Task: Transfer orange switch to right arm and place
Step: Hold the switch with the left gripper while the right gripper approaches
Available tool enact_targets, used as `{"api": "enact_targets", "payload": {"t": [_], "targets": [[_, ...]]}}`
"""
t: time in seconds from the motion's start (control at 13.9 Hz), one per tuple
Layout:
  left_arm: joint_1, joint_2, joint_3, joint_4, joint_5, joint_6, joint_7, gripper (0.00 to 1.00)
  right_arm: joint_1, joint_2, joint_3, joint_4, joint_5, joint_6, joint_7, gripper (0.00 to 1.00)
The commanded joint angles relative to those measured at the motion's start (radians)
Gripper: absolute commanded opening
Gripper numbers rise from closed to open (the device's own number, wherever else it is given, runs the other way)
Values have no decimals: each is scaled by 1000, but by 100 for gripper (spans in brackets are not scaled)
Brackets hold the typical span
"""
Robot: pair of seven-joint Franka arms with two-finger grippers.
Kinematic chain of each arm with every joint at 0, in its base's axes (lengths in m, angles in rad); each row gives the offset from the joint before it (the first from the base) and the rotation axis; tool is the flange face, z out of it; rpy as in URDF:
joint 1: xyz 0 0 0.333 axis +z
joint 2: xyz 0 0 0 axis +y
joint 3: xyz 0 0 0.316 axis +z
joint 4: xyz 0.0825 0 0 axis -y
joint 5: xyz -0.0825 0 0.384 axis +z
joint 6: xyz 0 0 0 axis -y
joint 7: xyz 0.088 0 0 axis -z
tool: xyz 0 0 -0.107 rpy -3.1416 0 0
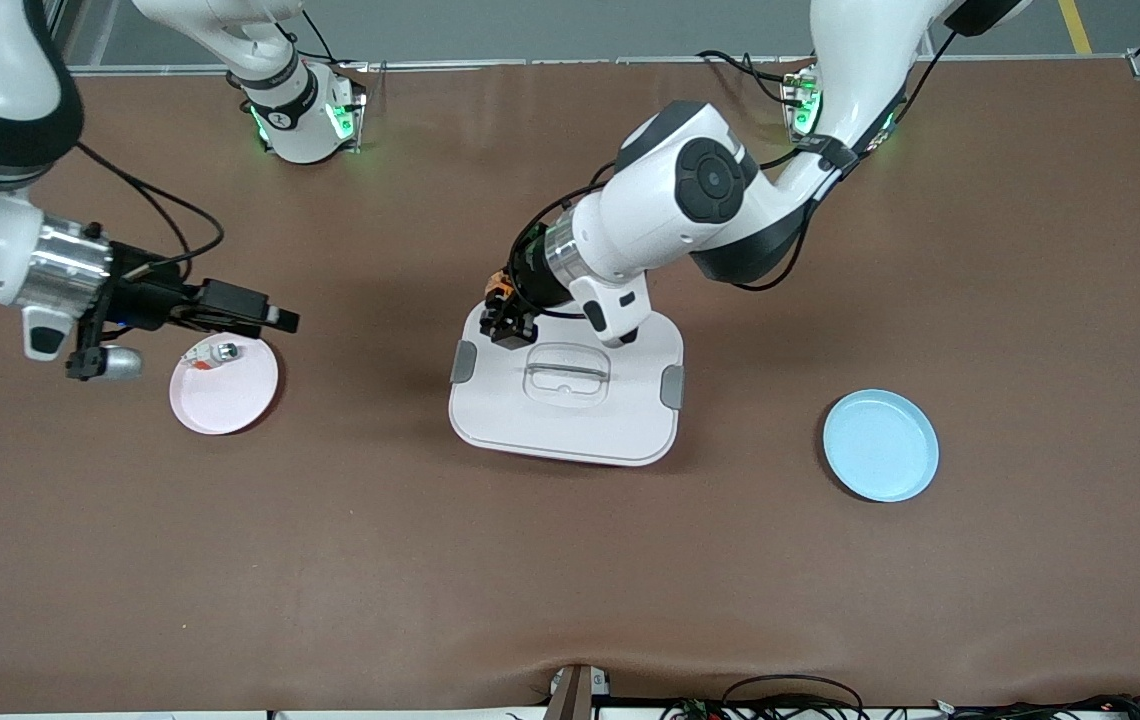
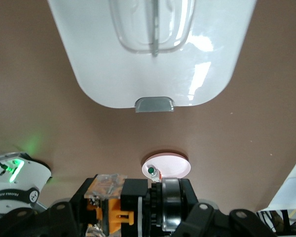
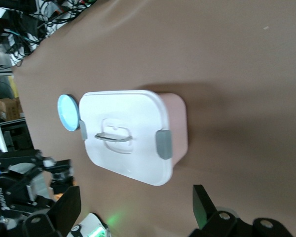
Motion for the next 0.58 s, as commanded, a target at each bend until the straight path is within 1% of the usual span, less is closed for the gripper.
{"api": "enact_targets", "payload": {"t": [0.0, 0.22, 0.36, 0.5], "targets": [[-33, 26, 4, 34, -19, -5, -63, 0, 30, -81, -6, -104, 68, 53, -7, 100], [-49, 52, 5, 46, -21, 5, -91, 0, 73, -122, -6, -187, 108, 124, -10, 100], [-54, 73, 5, 76, -21, 8, -117, 0, 101, -139, -6, -219, 136, 137, -10, 100], [-60, 79, 5, 81, -21, 29, -132, 0, 124, -148, -6, -252, 177, 139, -9, 100]]}}
